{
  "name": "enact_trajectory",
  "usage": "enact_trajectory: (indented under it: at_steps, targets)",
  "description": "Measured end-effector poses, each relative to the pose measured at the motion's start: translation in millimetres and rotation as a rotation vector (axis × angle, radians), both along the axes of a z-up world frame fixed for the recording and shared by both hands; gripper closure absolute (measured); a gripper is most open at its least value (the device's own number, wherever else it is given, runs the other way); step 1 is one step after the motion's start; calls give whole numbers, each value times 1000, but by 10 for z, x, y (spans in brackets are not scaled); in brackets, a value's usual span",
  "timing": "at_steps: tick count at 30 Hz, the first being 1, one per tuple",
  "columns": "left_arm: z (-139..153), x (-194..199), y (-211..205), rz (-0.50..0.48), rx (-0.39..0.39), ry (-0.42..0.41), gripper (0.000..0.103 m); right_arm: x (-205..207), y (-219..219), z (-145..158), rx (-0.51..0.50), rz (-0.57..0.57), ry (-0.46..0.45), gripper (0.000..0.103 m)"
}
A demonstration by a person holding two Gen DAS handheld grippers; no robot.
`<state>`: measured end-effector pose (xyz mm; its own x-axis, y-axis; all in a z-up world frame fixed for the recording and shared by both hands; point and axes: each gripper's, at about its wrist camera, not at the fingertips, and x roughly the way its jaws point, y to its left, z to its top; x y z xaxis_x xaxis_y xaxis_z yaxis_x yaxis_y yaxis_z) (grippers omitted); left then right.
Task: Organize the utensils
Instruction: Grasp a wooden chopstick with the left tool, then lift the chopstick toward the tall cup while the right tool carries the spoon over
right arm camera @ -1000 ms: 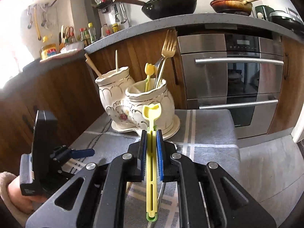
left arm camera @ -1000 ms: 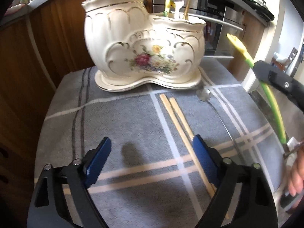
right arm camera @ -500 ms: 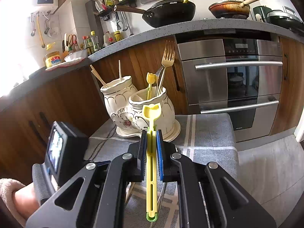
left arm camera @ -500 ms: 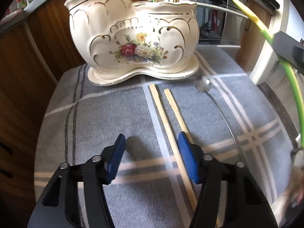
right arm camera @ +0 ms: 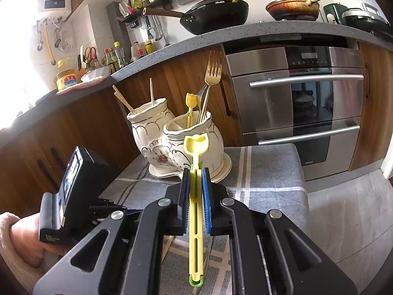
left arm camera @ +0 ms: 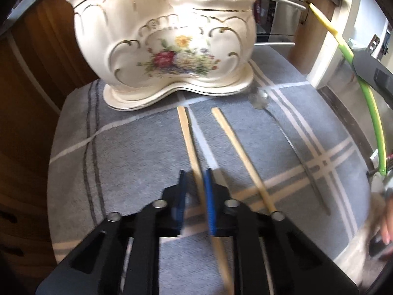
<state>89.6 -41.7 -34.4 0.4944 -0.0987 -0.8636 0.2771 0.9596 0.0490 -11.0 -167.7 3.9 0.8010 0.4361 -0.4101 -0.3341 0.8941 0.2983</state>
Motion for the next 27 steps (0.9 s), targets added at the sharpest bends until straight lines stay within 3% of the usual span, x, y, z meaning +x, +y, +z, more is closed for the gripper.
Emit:
enact_trajectory:
  at_steps: [9, 21, 27]
  targets:
    - [-10, -209, 85, -46, 15, -69, 96, -22, 20, 8, -11, 2, -21, 93]
    - [308, -723, 330, -148, -100, -294, 96, 4, -2, 26, 38, -20, -26, 93]
    - [505, -846, 580, -177, -193, -413, 96, -8, -9, 135, 73, -29, -62, 93]
